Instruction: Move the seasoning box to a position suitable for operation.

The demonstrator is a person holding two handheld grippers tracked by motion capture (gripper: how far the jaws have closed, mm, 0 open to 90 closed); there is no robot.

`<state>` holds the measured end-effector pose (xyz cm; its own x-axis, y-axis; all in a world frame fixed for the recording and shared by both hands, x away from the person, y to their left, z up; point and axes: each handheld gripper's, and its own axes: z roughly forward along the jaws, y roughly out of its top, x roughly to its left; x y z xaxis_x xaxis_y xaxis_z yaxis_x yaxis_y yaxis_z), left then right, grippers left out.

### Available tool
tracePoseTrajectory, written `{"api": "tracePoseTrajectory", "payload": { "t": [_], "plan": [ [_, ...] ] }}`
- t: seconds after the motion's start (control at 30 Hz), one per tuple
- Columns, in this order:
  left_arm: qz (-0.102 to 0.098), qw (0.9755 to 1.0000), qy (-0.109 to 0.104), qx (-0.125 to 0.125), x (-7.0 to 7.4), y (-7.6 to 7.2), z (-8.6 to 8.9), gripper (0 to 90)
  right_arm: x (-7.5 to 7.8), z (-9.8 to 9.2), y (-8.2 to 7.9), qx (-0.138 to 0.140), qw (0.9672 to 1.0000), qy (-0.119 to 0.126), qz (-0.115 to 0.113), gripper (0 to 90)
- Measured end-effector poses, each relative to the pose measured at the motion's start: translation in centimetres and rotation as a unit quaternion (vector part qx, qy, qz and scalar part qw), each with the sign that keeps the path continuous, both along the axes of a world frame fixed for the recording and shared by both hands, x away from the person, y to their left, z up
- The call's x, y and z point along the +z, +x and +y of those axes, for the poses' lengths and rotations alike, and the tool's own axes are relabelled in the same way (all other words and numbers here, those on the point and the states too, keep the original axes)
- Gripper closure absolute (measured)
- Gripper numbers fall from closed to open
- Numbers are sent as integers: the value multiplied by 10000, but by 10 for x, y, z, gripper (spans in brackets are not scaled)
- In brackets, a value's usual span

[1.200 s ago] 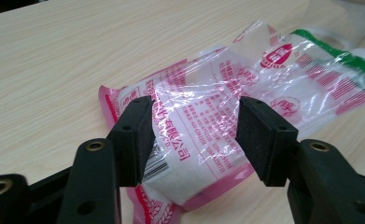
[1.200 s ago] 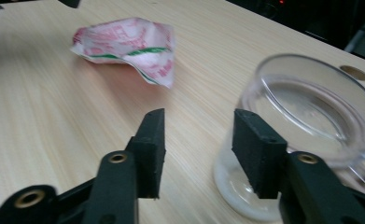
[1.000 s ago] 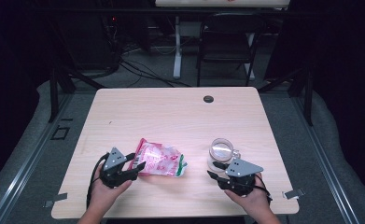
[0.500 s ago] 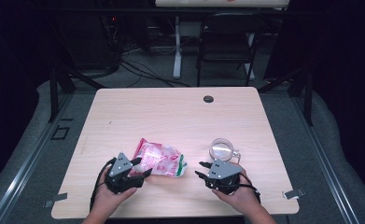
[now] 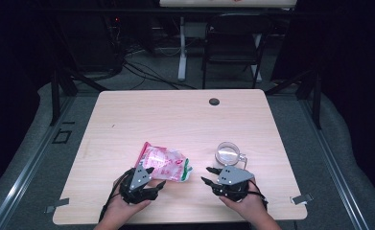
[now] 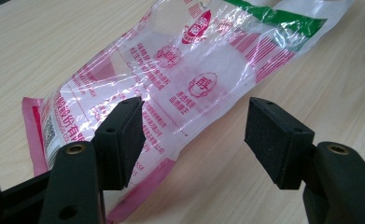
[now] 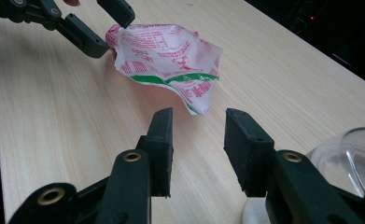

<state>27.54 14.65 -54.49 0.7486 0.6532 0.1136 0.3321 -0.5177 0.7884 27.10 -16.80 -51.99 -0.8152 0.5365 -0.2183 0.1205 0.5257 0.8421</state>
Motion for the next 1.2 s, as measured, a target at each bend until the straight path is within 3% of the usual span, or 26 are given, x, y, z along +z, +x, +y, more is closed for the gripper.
{"api": "tracePoseTrajectory", "payload": {
  "t": [0.07,0.23,0.43,0.53,0.73,0.9,1.03,1.2],
  "plan": [
    [-30,9999,95,-19,-2,0,-3,370,-1,1,0,14,10000,57,20,622],
    [-297,9977,604,-118,-9,0,-15,371,-1,0,0,-17,10000,80,10,615],
    [-401,9965,724,-102,-12,5,-22,386,-3,-3,-2,-54,9999,129,80,615],
    [-516,9948,874,-125,-14,7,-25,393,-3,-5,-4,-89,9998,132,89,615],
    [-499,9944,914,-174,-15,10,-28,406,0,-11,-7,-165,9996,199,89,615],
    [-458,9952,853,-163,-15,13,-28,418,17,-33,-13,-443,9978,477,89,625],
    [-421,9957,812,-166,-15,14,-27,429,27,-58,-15,-827,9944,649,89,654],
    [-352,9966,736,-150,-15,16,-26,456,27,-92,-12,-1511,9854,767,166,654]
  ]
}}
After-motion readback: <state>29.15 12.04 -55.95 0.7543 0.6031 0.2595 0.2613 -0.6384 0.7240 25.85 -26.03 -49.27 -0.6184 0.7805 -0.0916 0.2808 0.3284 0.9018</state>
